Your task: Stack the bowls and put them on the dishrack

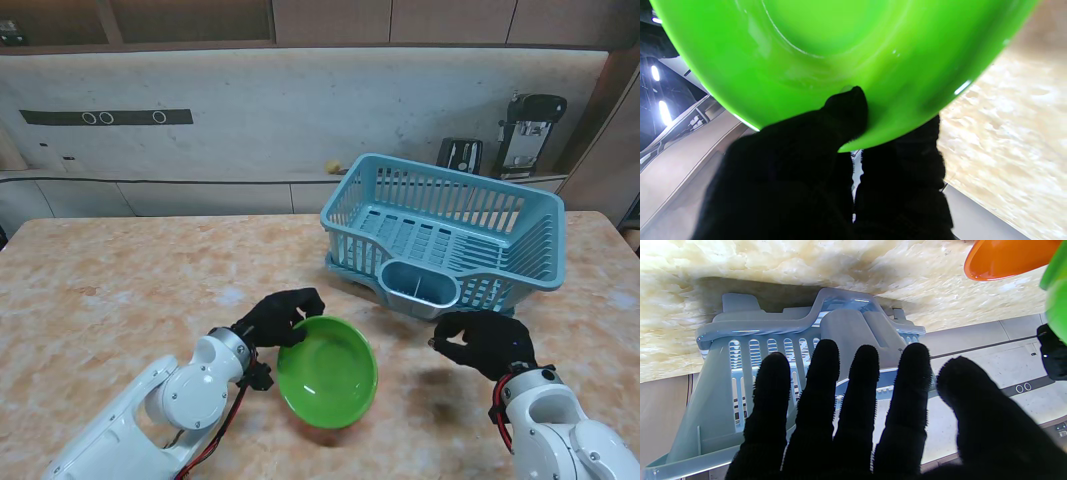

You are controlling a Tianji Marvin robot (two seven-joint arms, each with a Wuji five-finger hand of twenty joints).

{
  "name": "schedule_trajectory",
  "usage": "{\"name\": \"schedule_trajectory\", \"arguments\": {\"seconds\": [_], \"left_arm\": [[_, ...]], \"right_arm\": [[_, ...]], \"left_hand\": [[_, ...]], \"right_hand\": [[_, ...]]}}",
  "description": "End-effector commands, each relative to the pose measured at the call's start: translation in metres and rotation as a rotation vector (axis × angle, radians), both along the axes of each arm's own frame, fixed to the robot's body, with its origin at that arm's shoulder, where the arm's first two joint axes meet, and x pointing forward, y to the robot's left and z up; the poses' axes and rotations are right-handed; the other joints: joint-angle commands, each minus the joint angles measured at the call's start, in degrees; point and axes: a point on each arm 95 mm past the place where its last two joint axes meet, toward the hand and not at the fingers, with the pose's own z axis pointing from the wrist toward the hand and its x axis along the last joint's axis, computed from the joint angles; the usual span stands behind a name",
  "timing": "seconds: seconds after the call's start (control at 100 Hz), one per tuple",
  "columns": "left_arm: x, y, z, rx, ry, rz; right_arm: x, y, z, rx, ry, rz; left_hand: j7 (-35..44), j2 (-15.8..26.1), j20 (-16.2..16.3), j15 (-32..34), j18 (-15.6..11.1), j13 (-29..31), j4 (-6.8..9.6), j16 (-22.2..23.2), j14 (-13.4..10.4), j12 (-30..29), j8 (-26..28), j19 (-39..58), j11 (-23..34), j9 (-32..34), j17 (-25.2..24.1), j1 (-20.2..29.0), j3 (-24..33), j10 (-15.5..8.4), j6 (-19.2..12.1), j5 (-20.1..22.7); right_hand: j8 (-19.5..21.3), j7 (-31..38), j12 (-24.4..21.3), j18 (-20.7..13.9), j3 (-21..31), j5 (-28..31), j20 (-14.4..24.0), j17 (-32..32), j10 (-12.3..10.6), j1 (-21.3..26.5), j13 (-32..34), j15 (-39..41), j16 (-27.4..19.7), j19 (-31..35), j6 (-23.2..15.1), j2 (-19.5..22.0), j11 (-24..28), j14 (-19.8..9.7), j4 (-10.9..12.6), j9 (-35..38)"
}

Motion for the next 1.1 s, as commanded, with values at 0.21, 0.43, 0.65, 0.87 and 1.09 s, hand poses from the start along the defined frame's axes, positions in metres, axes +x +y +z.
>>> {"name": "schedule_trajectory", "arguments": {"seconds": [0.21, 0.43, 0.65, 0.87, 1.09], "left_arm": [[0.0030, -0.0018, -0.0025, 0.028, 0.030, -0.020], [0.0058, -0.0021, -0.0053, 0.036, 0.036, -0.022], [0.0062, -0.0018, -0.0063, 0.033, 0.040, -0.031], [0.0067, -0.0008, -0.0070, 0.047, 0.033, -0.052], [0.0074, -0.0017, -0.0080, 0.033, 0.031, -0.051]], "right_arm": [[-0.0021, 0.0008, -0.0039, 0.005, 0.017, 0.004], [-0.0031, 0.0006, -0.0037, 0.006, 0.015, 0.004], [-0.0034, 0.0010, -0.0031, 0.007, 0.008, 0.007], [-0.0044, 0.0017, -0.0022, 0.007, 0.008, 0.008], [-0.0044, 0.0017, -0.0022, 0.007, 0.008, 0.008]], "left_hand": [[3.31, 5.71, 5.05, -0.57, -9.75, -0.79, 0.84, -0.53, 1.57, -2.31, -2.12, 5.61, -2.05, -1.01, 6.16, 8.65, 5.70, 1.13, -1.54, 3.70], [-3.30, 8.19, 3.52, -4.04, -8.44, -2.36, 2.31, -3.74, 2.06, -6.39, -8.40, 2.49, -5.37, -3.91, 3.78, 8.87, 1.26, 2.09, 0.13, 2.81], [-11.56, 9.60, -1.61, -9.77, -4.75, -5.67, 5.84, -9.96, 3.55, -8.38, -16.82, 4.95, -12.65, -6.65, -4.32, 3.43, -6.05, 4.50, 2.25, 1.21], [-15.19, 12.88, -2.61, -5.17, -0.77, -11.00, 7.63, -20.40, 2.79, -12.64, -21.33, 7.05, -13.60, -9.47, -11.25, -4.03, -10.57, 4.31, 1.93, -0.70], [-18.42, 12.51, -1.36, -3.70, 2.71, -15.02, 6.71, -34.37, 3.33, -24.90, -23.08, 3.20, -12.58, -12.65, -16.44, -7.02, -17.79, 4.73, 2.38, -1.86]], "right_hand": [[0.28, 0.67, 0.60, 0.12, -0.51, 0.67, -0.40, -0.63, -0.50, -0.72, 0.16, -0.58, 0.38, -0.40, -0.91, 1.51, 0.29, -0.67, 0.80, 0.74], [0.30, 0.68, 0.60, 0.12, -0.49, 0.66, -0.41, -0.71, -0.53, -0.68, 0.17, -0.56, 0.39, -0.45, -1.02, 1.57, 0.30, -0.77, 0.80, 0.78], [0.31, 0.70, 0.64, 0.09, -0.52, 0.68, -0.37, -0.58, -0.50, -0.71, 0.22, -0.49, 0.42, -0.37, -0.98, 1.54, 0.37, -0.72, 0.81, 0.76], [0.34, 0.74, 0.65, 0.12, -0.49, 0.73, -0.37, -0.63, -0.51, -0.65, 0.18, -0.47, 0.42, -0.36, -1.02, 1.50, 0.40, -0.70, 0.82, 0.77], [0.31, 0.73, 0.66, 0.06, -0.50, 0.68, -0.38, -0.69, -0.59, -0.68, 0.19, -0.48, 0.41, -0.42, -0.98, 1.54, 0.41, -0.76, 0.80, 0.79]]}}
